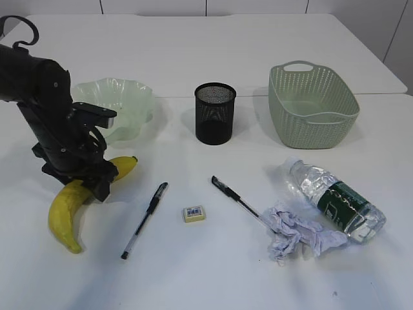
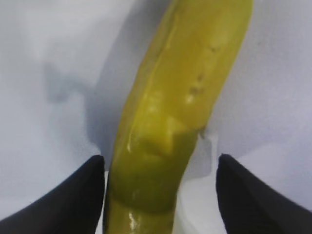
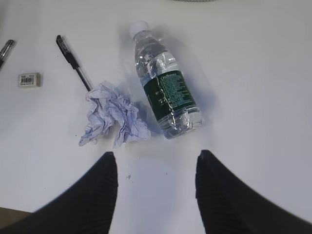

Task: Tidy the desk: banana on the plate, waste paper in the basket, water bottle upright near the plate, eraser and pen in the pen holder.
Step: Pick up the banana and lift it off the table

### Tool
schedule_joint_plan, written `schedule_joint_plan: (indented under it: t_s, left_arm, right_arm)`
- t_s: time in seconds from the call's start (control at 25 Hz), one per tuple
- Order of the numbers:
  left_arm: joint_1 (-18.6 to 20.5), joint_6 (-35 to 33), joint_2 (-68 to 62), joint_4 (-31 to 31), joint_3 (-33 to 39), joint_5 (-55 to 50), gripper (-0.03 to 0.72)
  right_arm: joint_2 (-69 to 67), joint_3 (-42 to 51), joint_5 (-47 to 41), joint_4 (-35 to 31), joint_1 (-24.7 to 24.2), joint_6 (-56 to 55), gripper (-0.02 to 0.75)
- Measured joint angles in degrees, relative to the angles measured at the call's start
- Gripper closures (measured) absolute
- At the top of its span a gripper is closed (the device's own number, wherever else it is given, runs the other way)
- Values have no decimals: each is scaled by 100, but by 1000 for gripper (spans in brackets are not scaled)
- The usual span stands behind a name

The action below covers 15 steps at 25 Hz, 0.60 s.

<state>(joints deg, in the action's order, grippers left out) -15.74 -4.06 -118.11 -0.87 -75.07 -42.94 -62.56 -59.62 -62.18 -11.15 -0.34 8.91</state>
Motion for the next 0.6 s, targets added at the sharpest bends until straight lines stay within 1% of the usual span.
schedule_joint_plan:
  t_s: [0.12,0.32,0.4,0.6]
  left_arm:
    - [0,0,0,0,-13,5,250]
    - [0,0,0,-10,-13,-6,391]
    - [0,0,0,-10,-22,-79,408]
    - [0,0,22,-10,-35,-271,410]
  right_arm:
    - [0,0,0,0,0,0,351]
    - [0,0,0,-4,0,0,351]
    - [0,0,0,-4,0,0,351]
    - [0,0,0,-4,0,0,351]
